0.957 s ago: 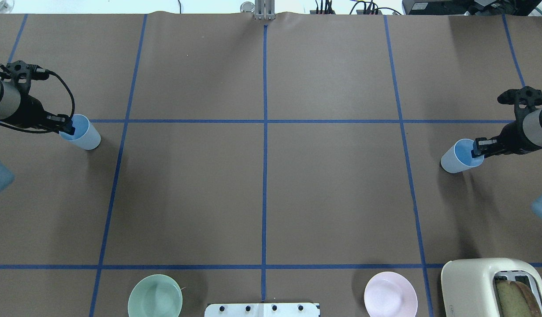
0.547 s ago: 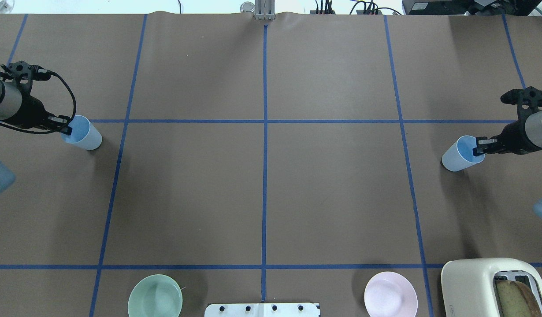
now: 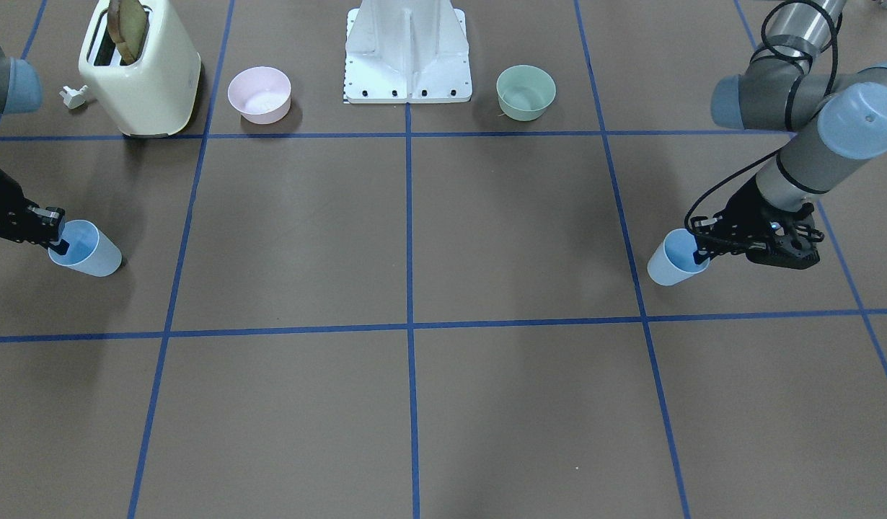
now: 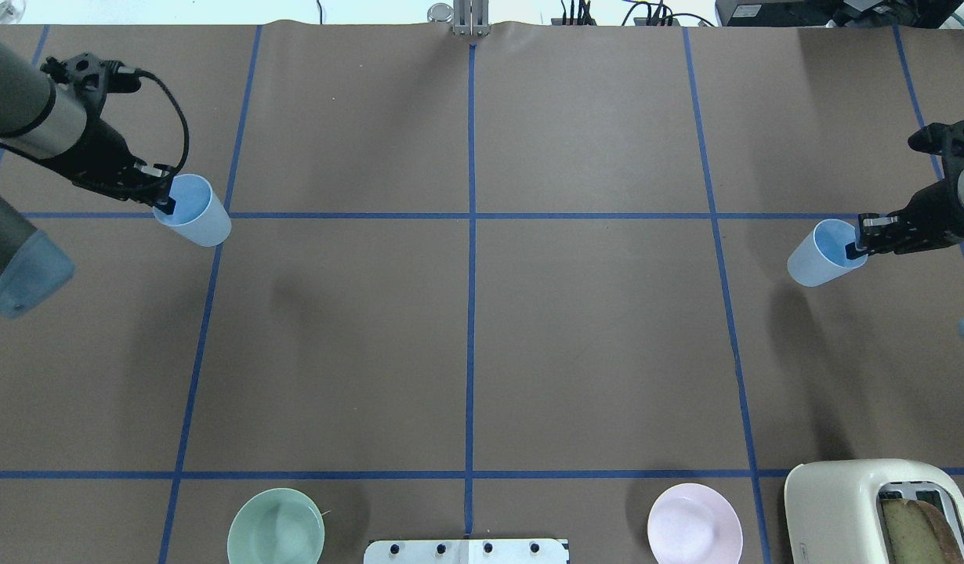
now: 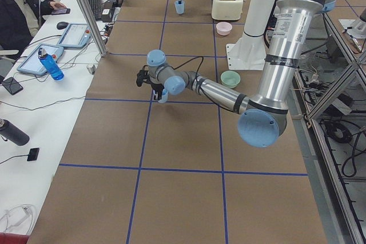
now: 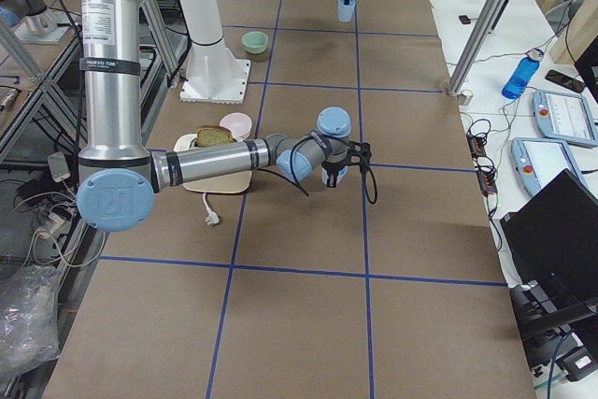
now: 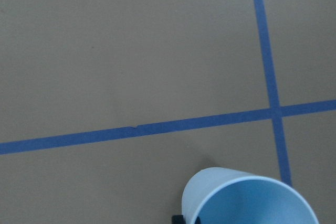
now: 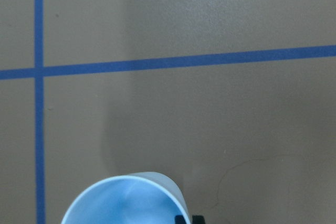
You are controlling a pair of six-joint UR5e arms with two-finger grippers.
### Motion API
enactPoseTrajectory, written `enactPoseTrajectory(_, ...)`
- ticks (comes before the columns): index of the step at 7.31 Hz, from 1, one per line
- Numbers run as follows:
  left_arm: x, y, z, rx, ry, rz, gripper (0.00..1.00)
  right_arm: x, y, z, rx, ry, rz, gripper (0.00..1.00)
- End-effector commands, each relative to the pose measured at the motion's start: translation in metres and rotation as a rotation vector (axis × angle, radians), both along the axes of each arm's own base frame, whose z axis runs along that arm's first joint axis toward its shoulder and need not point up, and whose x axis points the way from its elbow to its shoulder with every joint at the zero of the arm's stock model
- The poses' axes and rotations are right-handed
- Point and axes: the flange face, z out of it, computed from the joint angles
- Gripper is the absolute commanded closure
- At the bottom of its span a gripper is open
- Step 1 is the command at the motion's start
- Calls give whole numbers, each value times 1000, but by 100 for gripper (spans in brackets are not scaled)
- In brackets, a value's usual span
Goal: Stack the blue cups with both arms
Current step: 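Carry the left cup to the table center while the right gripper lifts its cup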
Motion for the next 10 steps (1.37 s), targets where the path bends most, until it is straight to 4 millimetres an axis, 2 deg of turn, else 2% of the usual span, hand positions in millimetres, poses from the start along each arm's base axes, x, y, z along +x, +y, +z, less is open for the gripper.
enactPoseTrajectory(1, 54, 16, -101, -87, -16, -25, 100, 3, -30, -70, -28, -12, 11, 100)
enactPoseTrajectory(2, 99, 36, -129, -99, -17, -41, 100, 2, -37, -90, -27, -11, 12, 100)
enactPoseTrajectory(3, 161, 61, -153, -124, -39, -66, 100, -2, -53, -122, -31, -5, 23, 100)
enactPoseTrajectory(4, 214, 78, -179, -137, -43, -71, 100, -12, -73, -167, -45, 20, 30, 100)
enactPoseTrajectory(5, 253, 89, -198, -153, -18, -84, 100, -25, -86, -210, -48, 51, 35, 100)
enactPoseTrajectory(6, 285, 96, -213, -151, -20, -100, 100, -32, -93, -235, -33, 72, 43, 100)
enactPoseTrajectory(7, 309, 90, -223, -157, -37, -99, 100, -37, -95, -245, -33, 72, 41, 100)
enactPoseTrajectory(9, 328, 80, -216, -151, -51, -90, 100, -47, -94, -251, -33, 69, 32, 100)
enactPoseTrajectory(10, 330, 76, -211, -144, -57, -99, 100, -50, -93, -251, -33, 69, 28, 100)
